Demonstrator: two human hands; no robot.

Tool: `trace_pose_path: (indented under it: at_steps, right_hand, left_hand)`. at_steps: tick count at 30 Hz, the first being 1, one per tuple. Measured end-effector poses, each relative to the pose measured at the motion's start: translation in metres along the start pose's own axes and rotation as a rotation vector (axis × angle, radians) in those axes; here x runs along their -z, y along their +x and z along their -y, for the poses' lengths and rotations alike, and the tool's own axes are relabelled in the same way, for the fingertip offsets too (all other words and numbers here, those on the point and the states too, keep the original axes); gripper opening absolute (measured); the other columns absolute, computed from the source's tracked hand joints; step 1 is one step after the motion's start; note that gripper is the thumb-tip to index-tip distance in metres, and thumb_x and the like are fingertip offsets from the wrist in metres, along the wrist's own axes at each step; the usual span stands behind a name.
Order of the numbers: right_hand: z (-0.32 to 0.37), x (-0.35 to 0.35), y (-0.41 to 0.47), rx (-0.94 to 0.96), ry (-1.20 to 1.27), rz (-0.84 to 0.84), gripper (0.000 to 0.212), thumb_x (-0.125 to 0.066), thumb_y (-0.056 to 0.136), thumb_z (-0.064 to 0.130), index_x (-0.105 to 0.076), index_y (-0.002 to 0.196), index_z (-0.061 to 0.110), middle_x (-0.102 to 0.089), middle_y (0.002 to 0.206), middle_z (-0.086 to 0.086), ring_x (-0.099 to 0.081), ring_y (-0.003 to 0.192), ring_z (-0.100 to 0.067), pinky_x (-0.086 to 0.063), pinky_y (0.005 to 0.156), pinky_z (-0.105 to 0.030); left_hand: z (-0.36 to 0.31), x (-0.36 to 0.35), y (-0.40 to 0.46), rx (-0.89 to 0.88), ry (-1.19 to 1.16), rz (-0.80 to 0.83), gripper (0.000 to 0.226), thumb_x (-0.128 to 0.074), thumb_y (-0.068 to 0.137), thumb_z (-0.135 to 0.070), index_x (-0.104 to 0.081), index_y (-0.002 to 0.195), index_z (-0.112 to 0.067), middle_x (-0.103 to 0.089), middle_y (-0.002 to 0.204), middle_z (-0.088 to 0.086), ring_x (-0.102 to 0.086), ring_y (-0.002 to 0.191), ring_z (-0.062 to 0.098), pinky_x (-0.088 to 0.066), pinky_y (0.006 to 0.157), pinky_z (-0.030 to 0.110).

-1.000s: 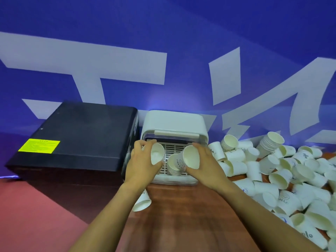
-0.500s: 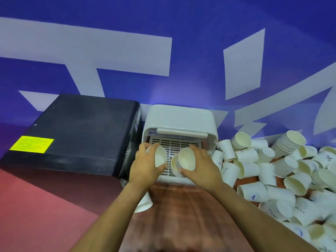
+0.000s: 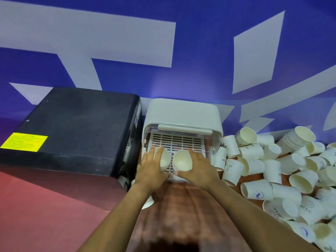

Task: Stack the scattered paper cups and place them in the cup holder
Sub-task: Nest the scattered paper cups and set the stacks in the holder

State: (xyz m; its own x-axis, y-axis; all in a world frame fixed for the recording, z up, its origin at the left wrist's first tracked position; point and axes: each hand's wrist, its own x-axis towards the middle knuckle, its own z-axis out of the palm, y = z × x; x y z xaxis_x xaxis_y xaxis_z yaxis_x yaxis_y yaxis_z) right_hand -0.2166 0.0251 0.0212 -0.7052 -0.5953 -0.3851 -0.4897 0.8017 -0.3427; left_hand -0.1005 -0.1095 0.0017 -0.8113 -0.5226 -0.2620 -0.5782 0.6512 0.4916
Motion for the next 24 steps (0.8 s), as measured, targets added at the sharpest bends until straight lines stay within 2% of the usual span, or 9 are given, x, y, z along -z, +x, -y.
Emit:
trace_pose_path:
  at_steps: [3,7,11,14,16,18,21,22,24]
  right_hand:
    - [-0.003,0.002,0.000,0.003,0.013,0.009,0.102,-0.061,0.070,0.071,-0.012,0.149,0.027,-0.033,0.148,-0.002,-0.035,0.135,-0.026,-0.039,0.105,-0.043]
    - [-0.006,0.005,-0.012,0.038,0.064,-0.063,0.092,-0.063,0.074,0.065,-0.020,0.147,0.032,-0.037,0.146,0.001,-0.038,0.132,-0.024,-0.038,0.104,-0.039]
    - [-0.011,0.005,-0.031,0.035,0.077,-0.134,0.081,-0.062,0.079,0.057,-0.023,0.146,0.032,-0.037,0.146,-0.001,-0.041,0.130,-0.024,-0.038,0.102,-0.038]
    - [-0.014,0.001,-0.044,0.027,0.097,-0.130,0.076,-0.062,0.082,0.051,-0.027,0.145,0.029,-0.040,0.144,-0.003,-0.042,0.129,-0.024,-0.039,0.102,-0.039]
    - [-0.014,-0.001,-0.052,0.026,0.103,-0.134,0.074,-0.061,0.083,0.049,-0.028,0.145,0.027,-0.040,0.144,-0.004,-0.041,0.130,-0.024,-0.039,0.104,-0.039]
    - [-0.012,-0.002,-0.061,0.017,0.096,-0.138,0.072,-0.061,0.084,0.047,-0.028,0.145,0.026,-0.039,0.145,-0.004,-0.039,0.131,-0.024,-0.037,0.105,-0.039]
    - [-0.012,-0.003,-0.076,-0.002,0.091,-0.153,0.069,-0.060,0.086,0.045,-0.029,0.145,0.026,-0.037,0.146,-0.005,-0.038,0.132,-0.023,-0.038,0.102,-0.037]
    - [-0.014,-0.003,-0.082,-0.010,0.086,-0.160,0.068,-0.059,0.086,0.045,-0.030,0.145,0.026,-0.038,0.145,-0.004,-0.039,0.132,-0.022,-0.039,0.100,-0.036]
    - [-0.019,-0.003,-0.093,-0.017,0.084,-0.175,0.067,-0.059,0.087,0.043,-0.031,0.144,0.025,-0.038,0.145,-0.005,-0.042,0.130,-0.022,-0.040,0.100,-0.037]
  left_hand:
    - [-0.001,0.001,-0.004,-0.006,-0.003,0.011,0.091,-0.066,0.082,-0.042,-0.007,0.150,-0.033,0.000,0.160,0.000,-0.002,0.147,0.028,-0.021,0.114,0.049]
    - [0.001,0.001,-0.026,-0.105,-0.034,-0.083,0.081,-0.061,0.085,-0.036,-0.012,0.149,-0.036,-0.002,0.160,-0.001,-0.002,0.147,0.021,-0.021,0.115,0.042]
    - [0.017,-0.002,-0.064,-0.263,-0.047,-0.171,0.067,-0.054,0.082,-0.017,-0.031,0.143,-0.033,-0.022,0.153,-0.004,-0.017,0.143,0.013,-0.030,0.113,0.035]
    - [0.034,-0.003,-0.082,-0.269,0.001,-0.178,0.068,-0.057,0.071,-0.005,-0.047,0.135,-0.027,-0.040,0.143,-0.003,-0.033,0.136,0.016,-0.037,0.108,0.034]
    - [0.042,-0.002,-0.088,-0.335,0.110,-0.144,0.066,-0.070,0.058,-0.002,-0.059,0.120,-0.022,-0.055,0.130,0.001,-0.049,0.125,0.022,-0.047,0.096,0.038]
    - [0.049,-0.002,-0.090,-0.411,0.338,-0.100,0.070,-0.084,0.037,-0.005,-0.066,0.102,-0.023,-0.065,0.111,0.000,-0.063,0.108,0.024,-0.055,0.076,0.035]
    - [0.059,-0.005,-0.086,-0.444,0.622,-0.033,0.073,-0.087,0.019,-0.012,-0.070,0.089,-0.025,-0.069,0.098,0.001,-0.068,0.096,0.024,-0.056,0.065,0.033]
    - [0.059,-0.006,-0.085,-0.453,0.684,0.009,0.070,-0.088,0.024,-0.015,-0.070,0.091,-0.025,-0.068,0.100,0.003,-0.067,0.098,0.024,-0.056,0.067,0.035]
    - [0.058,-0.008,-0.086,-0.505,0.802,0.065,0.061,-0.079,0.060,-0.015,-0.059,0.116,-0.023,-0.057,0.125,0.010,-0.052,0.122,0.029,-0.049,0.088,0.043]
